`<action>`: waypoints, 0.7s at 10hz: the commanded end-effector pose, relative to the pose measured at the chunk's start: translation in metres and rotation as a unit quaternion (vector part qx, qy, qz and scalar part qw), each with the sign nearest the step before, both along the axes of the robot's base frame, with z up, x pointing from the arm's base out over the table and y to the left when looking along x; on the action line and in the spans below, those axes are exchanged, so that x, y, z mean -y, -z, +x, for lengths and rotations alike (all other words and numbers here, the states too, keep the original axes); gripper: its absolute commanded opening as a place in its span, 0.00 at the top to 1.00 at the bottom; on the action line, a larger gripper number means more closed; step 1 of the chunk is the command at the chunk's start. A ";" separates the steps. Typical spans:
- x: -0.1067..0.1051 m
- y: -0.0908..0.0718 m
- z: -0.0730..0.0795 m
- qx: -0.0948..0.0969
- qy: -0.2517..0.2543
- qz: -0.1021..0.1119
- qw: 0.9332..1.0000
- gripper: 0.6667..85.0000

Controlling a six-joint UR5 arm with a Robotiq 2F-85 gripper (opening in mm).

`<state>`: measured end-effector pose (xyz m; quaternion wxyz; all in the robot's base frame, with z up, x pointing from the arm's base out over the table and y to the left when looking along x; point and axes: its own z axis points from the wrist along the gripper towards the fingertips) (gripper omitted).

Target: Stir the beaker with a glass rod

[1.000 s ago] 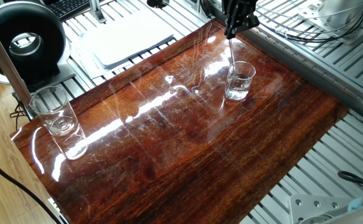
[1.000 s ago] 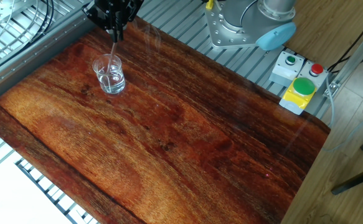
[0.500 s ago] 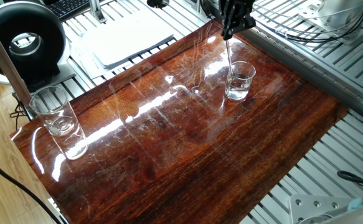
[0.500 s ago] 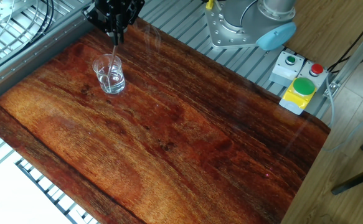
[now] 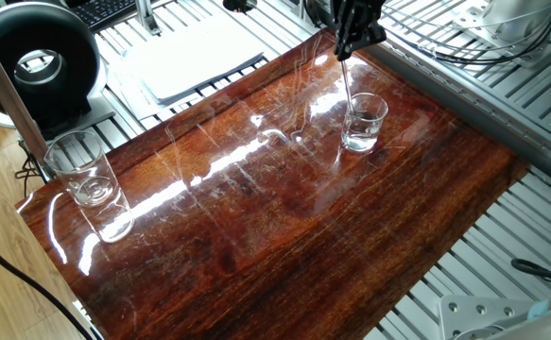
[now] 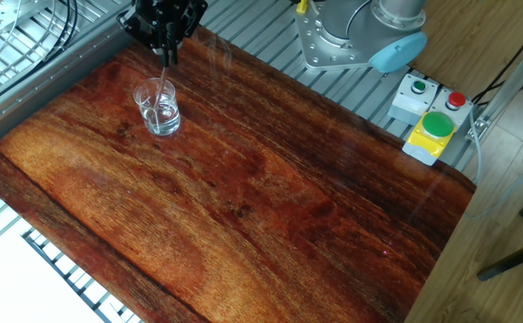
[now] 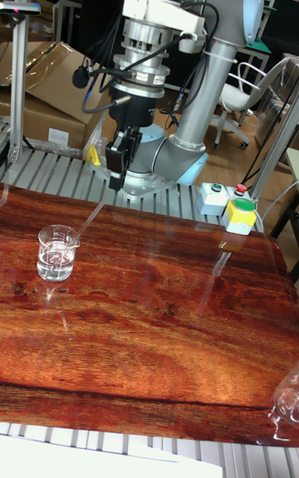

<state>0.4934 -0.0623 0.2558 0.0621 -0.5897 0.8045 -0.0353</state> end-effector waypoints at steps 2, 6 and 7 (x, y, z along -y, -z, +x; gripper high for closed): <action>-0.003 -0.001 0.000 -0.002 0.004 0.006 1.000 0.92; -0.001 0.001 -0.001 -0.006 0.009 0.004 1.000 0.92; -0.001 0.001 -0.001 -0.007 0.010 0.004 1.000 0.92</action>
